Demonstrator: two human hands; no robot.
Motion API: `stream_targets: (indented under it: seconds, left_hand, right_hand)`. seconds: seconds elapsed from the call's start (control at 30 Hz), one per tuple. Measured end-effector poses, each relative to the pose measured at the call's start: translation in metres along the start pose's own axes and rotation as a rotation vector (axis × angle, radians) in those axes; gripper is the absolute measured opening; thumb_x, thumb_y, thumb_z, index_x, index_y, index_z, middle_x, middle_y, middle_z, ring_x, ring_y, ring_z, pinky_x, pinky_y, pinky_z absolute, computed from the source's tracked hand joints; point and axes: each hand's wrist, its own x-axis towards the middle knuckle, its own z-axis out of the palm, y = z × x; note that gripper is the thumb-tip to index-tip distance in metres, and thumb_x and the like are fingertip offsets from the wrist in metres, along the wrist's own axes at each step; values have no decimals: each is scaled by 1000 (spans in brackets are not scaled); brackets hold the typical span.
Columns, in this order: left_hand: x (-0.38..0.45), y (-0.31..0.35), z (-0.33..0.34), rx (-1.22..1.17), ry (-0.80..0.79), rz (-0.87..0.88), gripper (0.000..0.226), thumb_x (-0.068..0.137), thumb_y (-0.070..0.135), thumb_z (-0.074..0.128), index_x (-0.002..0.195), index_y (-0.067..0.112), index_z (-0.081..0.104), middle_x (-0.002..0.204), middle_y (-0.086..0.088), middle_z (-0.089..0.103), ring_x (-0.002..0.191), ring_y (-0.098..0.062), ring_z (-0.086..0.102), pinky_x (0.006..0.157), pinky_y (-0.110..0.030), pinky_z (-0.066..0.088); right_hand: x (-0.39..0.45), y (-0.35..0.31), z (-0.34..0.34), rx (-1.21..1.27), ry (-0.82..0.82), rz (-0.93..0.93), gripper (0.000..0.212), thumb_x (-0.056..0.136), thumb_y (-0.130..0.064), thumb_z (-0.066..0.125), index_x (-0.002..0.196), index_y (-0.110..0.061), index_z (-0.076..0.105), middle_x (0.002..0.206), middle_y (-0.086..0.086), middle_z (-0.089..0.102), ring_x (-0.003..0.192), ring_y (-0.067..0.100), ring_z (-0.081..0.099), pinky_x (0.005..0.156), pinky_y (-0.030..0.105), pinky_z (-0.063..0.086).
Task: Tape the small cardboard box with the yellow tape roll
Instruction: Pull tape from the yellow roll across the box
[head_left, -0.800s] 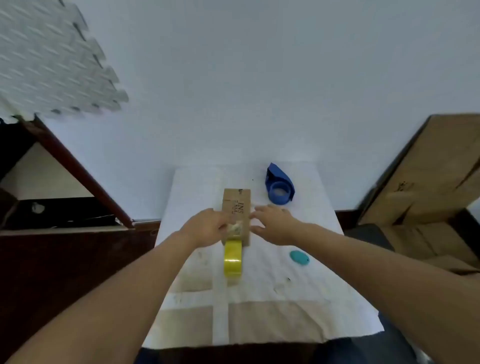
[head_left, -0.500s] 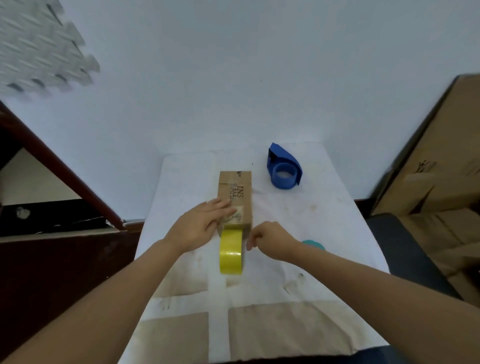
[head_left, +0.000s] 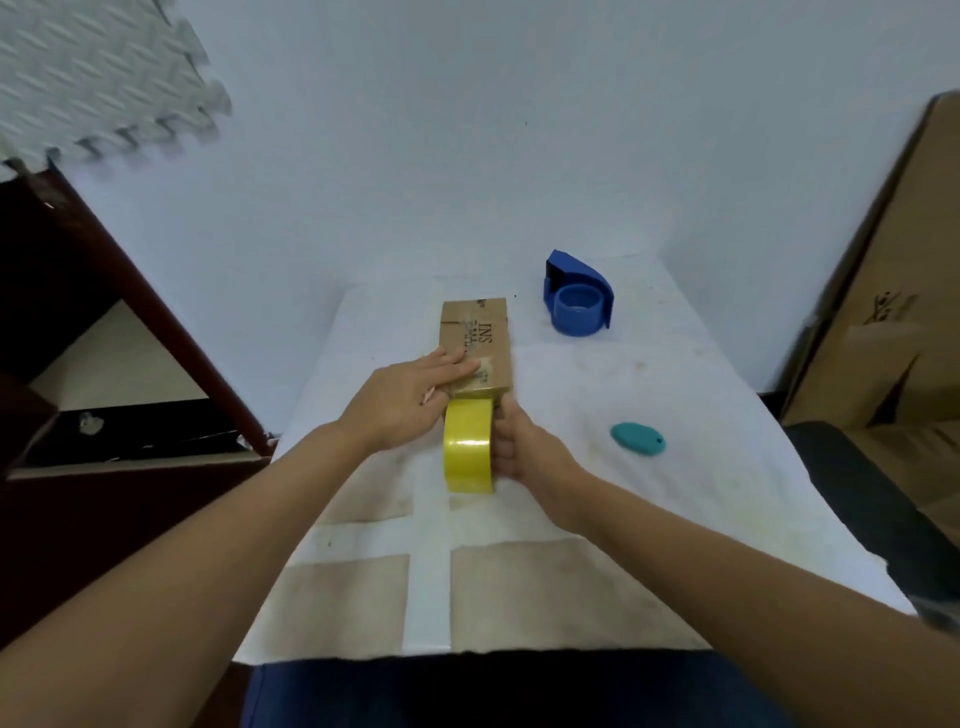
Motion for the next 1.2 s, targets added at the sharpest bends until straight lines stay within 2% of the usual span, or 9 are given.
stream_targets:
  seconds: [0.07,0.13,0.3,0.37,0.5,0.63,0.87,1.0,1.2]
  left_hand:
    - [-7,7,-1,41,-18,7,44,100,26,41,139,45,42,151,17,35,140,-2,27,112,-26,27]
    - [-11,12,-4,76,-49,8,43,100,29,40,141,44,39,152,15,33,141,-5,28,113,-27,27]
    - [-13,24,-15,212,-95,134,48,98,21,42,145,28,37,159,8,19,144,-13,24,115,-40,25]
    - [-15,24,-13,188,-114,210,51,98,15,41,147,26,34,158,11,20,144,-9,23,117,-39,21]
    - [-26,21,-2,5,-72,97,56,98,16,43,146,42,30,153,26,21,138,0,31,104,-25,38]
    - [-29,18,12,-67,-11,139,62,93,17,54,146,38,31,155,21,24,142,4,17,107,-29,39]
    - [-25,18,20,-135,8,106,60,92,21,57,145,38,35,154,18,29,143,-1,19,113,-38,31]
    - [-25,20,18,-120,-7,92,62,91,17,57,145,36,34,154,15,29,143,-2,19,114,-38,30]
    - [-21,18,13,-154,-58,51,69,86,2,49,144,38,36,153,19,29,143,-1,18,111,-36,34]
  right_hand:
    - [-9,3,5,7,-43,-14,54,93,-55,45,123,-12,59,112,8,70,98,23,69,87,32,56]
    - [-22,1,8,-20,-71,-74,38,94,-44,52,112,-12,63,95,10,74,87,25,73,81,32,58]
    - [-39,5,10,-43,15,-134,26,97,-36,49,102,-15,63,83,12,72,77,27,73,83,37,56]
    - [-45,7,13,-39,19,-145,26,98,-33,47,103,-13,63,83,13,73,76,26,73,77,34,58]
    - [-52,7,22,-113,44,-176,33,99,-30,45,113,-5,61,83,13,73,69,19,72,60,22,57]
    - [-51,11,27,-152,135,-192,33,98,-32,46,109,-6,62,76,8,74,64,16,72,54,19,53]
    - [-54,15,35,-142,234,-232,33,99,-31,44,105,-5,64,69,4,72,54,6,68,49,12,48]
    - [-65,21,42,-250,264,-253,33,98,-33,42,101,-9,64,71,4,74,58,4,68,55,13,48]
    - [-74,23,41,-111,245,-201,25,98,-34,46,90,-17,63,77,12,75,68,21,73,70,33,57]
